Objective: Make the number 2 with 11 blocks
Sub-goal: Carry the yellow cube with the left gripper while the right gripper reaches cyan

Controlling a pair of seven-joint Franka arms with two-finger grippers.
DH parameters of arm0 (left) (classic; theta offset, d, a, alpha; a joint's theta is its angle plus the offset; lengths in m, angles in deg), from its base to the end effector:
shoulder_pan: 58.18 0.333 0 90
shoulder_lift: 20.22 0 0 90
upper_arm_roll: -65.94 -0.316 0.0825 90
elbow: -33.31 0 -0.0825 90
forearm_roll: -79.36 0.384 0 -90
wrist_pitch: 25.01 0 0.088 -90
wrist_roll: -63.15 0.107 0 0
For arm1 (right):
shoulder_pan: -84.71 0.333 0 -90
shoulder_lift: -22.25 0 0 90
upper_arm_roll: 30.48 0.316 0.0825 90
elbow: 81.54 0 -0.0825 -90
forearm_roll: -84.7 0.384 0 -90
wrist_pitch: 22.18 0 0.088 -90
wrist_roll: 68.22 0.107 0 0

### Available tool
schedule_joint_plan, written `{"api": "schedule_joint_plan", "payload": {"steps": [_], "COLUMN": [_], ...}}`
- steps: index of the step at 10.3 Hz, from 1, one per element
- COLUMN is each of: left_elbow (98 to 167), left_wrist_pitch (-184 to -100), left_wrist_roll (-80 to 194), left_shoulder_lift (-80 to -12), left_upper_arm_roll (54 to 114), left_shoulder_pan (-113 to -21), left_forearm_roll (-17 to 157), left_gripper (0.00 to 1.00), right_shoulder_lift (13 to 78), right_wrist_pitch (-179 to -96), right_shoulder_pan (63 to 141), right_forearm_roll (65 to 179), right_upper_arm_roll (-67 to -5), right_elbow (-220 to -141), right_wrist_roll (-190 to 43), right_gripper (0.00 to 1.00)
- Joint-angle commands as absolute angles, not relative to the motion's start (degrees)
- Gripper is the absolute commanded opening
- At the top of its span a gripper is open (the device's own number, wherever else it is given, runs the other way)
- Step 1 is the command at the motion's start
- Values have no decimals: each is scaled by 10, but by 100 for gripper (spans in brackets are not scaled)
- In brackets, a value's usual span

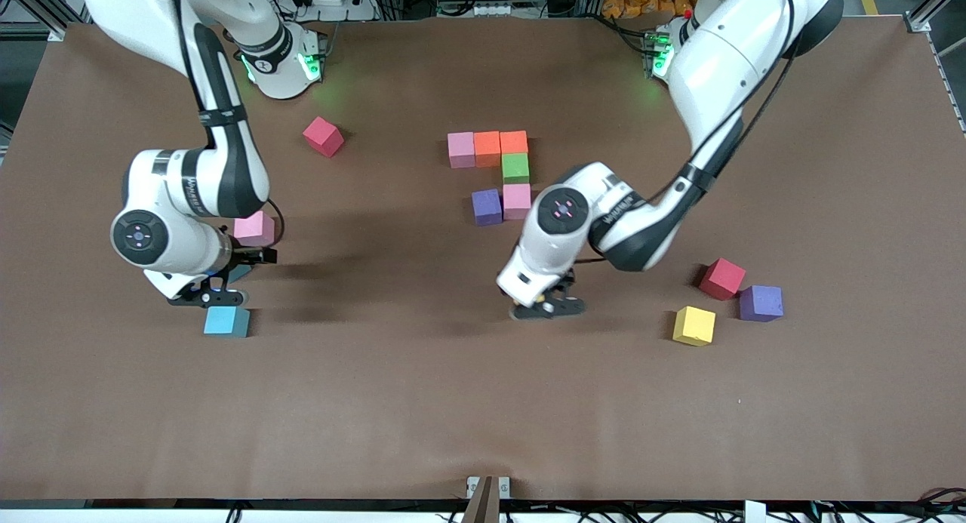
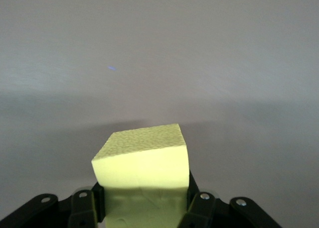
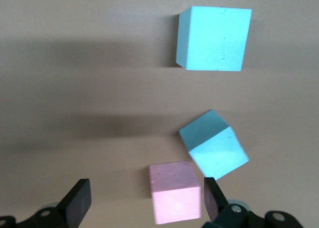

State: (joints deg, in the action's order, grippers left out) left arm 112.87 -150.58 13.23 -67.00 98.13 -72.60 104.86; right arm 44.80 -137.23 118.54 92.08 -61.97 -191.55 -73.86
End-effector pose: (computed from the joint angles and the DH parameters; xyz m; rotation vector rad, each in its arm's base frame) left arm 0.5825 -0.4568 0.2821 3.0417 -0.0213 0.0996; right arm 0.5891 0.0450 0.2967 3.0280 0.1205 -0.3728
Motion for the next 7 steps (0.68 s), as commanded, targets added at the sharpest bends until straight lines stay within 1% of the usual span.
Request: {"api": "schedule_joint_plan", "payload": {"steps": [1,4,6,7], "left_elbow": [1131,1130,1130,1131], "left_wrist_pitch": [-1498,-1515,-1520,-1520], "left_wrist_roll": [243,352,482,556], "left_shoulder_lift": [-662,-664,-663,-663], "left_upper_arm_roll": [1013,1021,1022,1021], "left_shoulder_pan": [-724,-757,-760,-760], "left_forearm_roll": [1046,1046,1046,1045], "left_gripper": [37,37,37,37], "right_shoulder_lift": [421,398,400,405], "right_wrist_pitch": [-1402,-1501,-1518,-1539], "right_shoulder_pan": [1145,1149,1145,1142], "right_forearm_roll": [915,918,920,920], "right_upper_arm_roll": [-612,-612,-612,-612], "right_elbow": [-1957,-2047,-2052,-2052], "right_wrist_roll": [-851,-861,-866,-909], "right_gripper": [100,100,100,100]}}
